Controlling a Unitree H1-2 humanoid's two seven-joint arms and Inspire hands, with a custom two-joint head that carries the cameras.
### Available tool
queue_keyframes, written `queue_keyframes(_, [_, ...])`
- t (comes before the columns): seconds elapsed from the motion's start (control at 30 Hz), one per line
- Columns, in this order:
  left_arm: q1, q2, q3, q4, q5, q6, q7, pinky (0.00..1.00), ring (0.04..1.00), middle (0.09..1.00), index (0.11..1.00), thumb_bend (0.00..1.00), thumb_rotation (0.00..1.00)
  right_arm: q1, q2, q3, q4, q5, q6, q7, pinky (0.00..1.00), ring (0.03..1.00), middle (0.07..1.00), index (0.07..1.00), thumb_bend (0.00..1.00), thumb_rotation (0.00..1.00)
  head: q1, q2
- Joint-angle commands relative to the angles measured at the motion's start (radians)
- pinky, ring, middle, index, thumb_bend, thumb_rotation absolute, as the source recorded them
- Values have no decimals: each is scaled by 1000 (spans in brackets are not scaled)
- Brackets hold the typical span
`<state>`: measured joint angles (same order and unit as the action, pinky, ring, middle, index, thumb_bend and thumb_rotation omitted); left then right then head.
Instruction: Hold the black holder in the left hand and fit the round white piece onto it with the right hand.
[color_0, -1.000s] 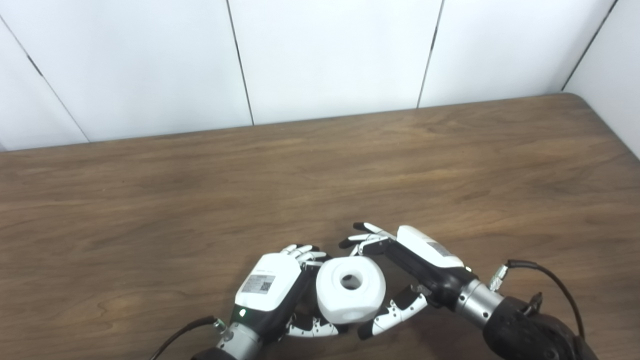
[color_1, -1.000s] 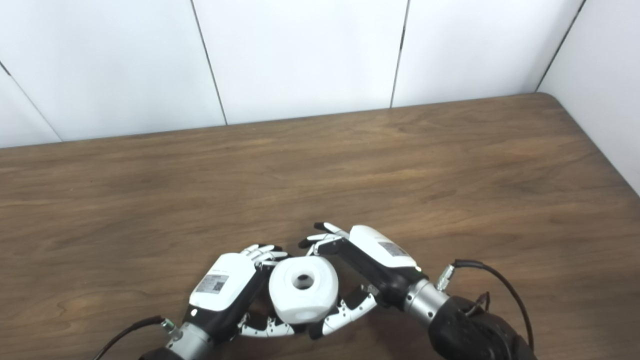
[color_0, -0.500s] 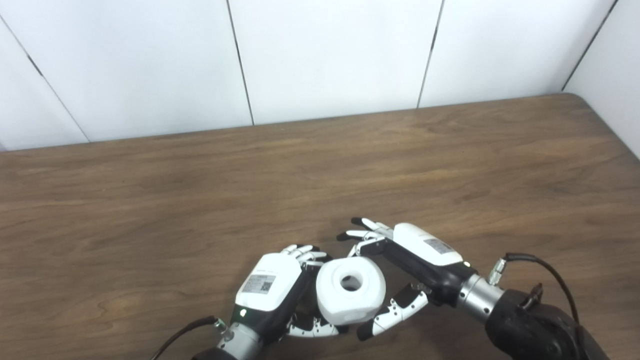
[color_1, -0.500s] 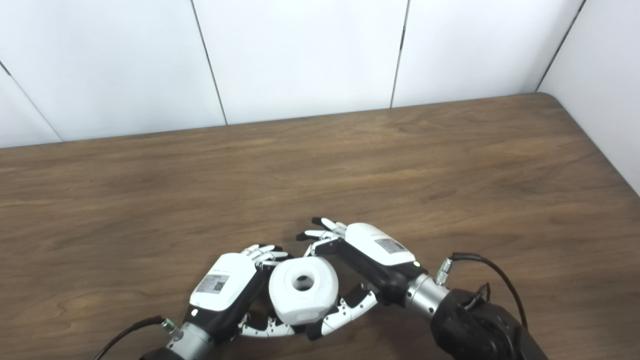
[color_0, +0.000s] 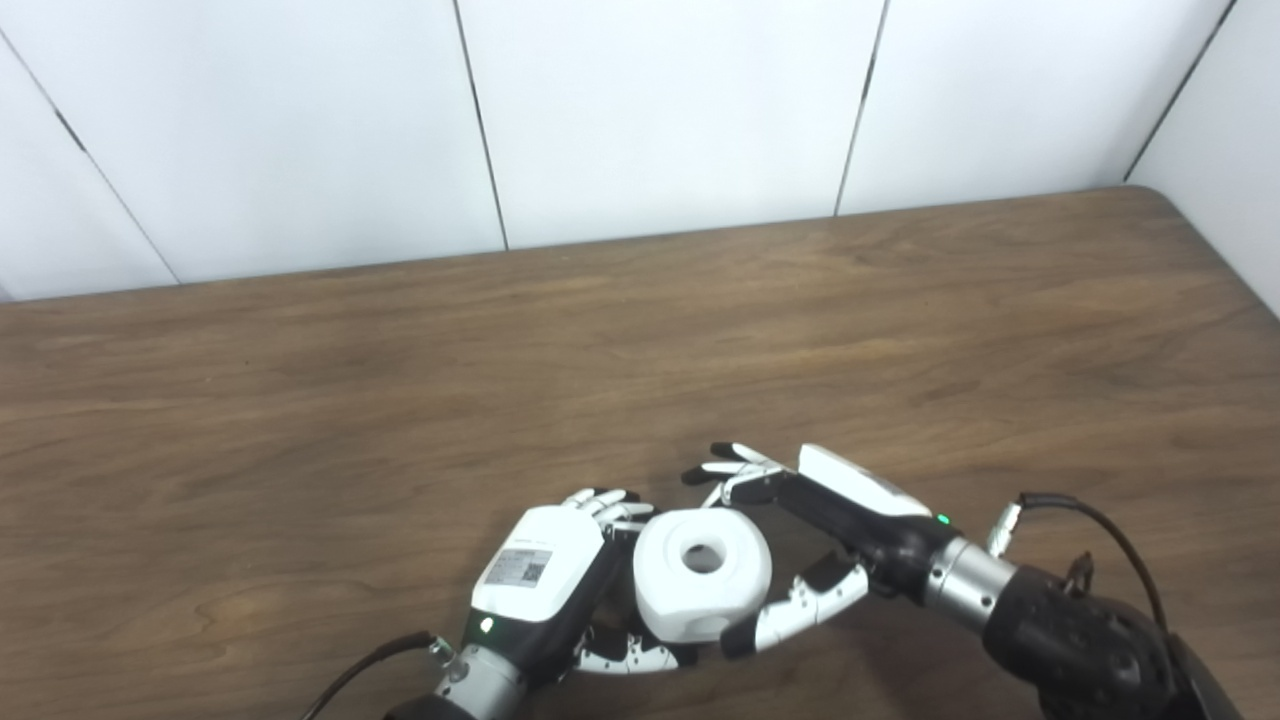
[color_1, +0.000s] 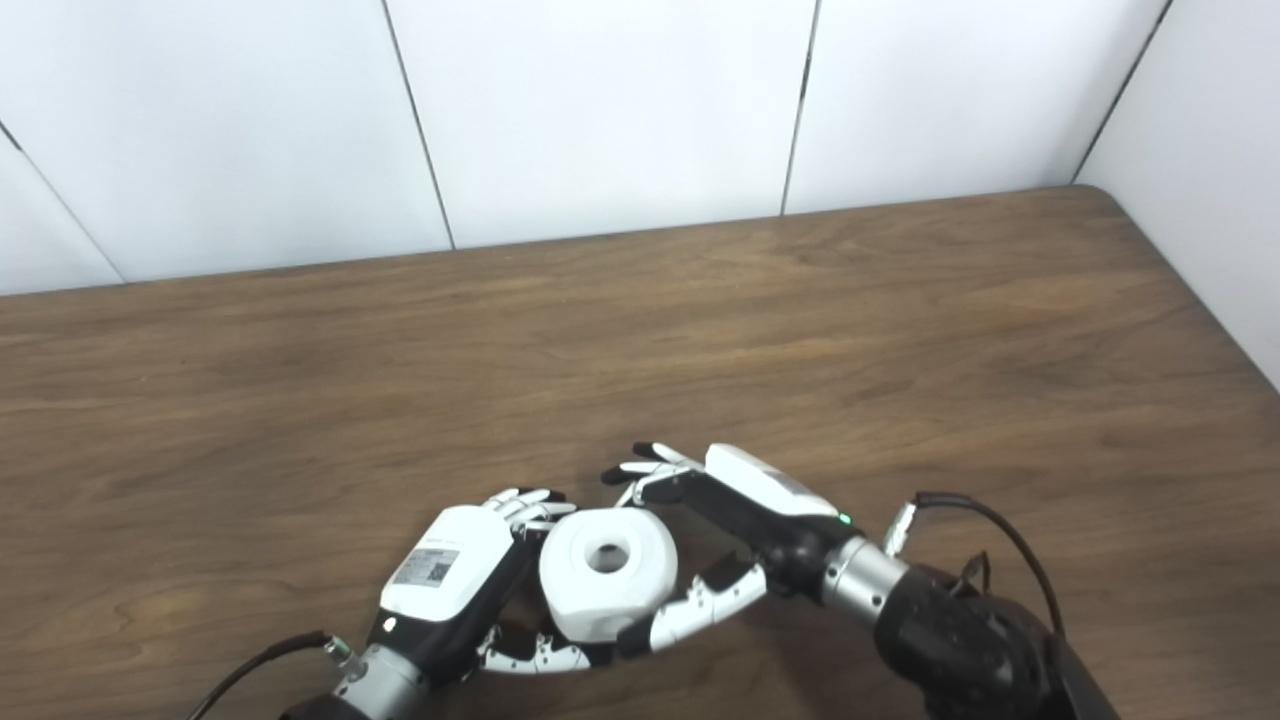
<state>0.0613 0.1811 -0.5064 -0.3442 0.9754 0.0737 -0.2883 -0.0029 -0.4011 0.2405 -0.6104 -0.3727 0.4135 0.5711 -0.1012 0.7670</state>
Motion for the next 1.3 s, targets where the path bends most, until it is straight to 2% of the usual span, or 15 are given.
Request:
queue_keyframes(0.0, [14, 3, -17, 37, 3, 17, -51, 895, 874, 802, 485, 524, 55, -56, -29, -14, 7, 23, 30, 18, 878, 958, 875, 651, 927, 844, -1, 1])
queue_keyframes(0.17, [17, 2, -17, 34, 4, 17, -51, 890, 870, 799, 485, 524, 55, -87, -34, -28, 43, 59, 55, 35, 873, 943, 862, 630, 879, 855, -3, 5])
queue_keyframes(0.27, [16, 3, -16, 31, 1, 20, -59, 898, 876, 804, 485, 524, 55, -104, -34, -39, 75, 110, 55, 47, 905, 928, 848, 614, 825, 862, -3, 5])
queue_keyframes(0.37, [15, 3, -16, 33, 1, 18, -56, 897, 875, 804, 485, 524, 55, -112, -36, -42, 98, 142, 54, 53, 933, 915, 835, 585, 844, 907, -2, 6])
queue_keyframes(0.53, [15, 3, -18, 31, 9, 20, -59, 892, 875, 805, 485, 524, 56, -113, -46, -27, 101, 138, 48, 44, 925, 911, 846, 565, 871, 992, -2, 6])
queue_keyframes(0.8, [15, 3, -17, 37, 4, 14, -49, 891, 872, 801, 484, 524, 55, -112, -41, -34, 98, 144, 50, 26, 938, 904, 847, 561, 845, 1000, 0, 7])
queue_keyframes(0.97, [14, 5, -16, 37, 7, 15, -53, 894, 875, 803, 485, 524, 56, -114, -21, -61, 103, 165, 46, -10, 950, 905, 844, 571, 781, 993, 1, 4])
queue_keyframes(1.17, [15, 9, -13, 42, -1, 7, -44, 890, 872, 800, 484, 524, 56, -123, 20, -123, 114, 201, 55, -40, 997, 925, 861, 638, 733, 1000, 1, 1])
queue_keyframes(1.27, [15, 10, -12, 44, -1, 6, -43, 890, 871, 800, 484, 524, 56, -132, 52, -166, 120, 222, 56, -56, 933, 899, 842, 660, 755, 1000, 0, 0])
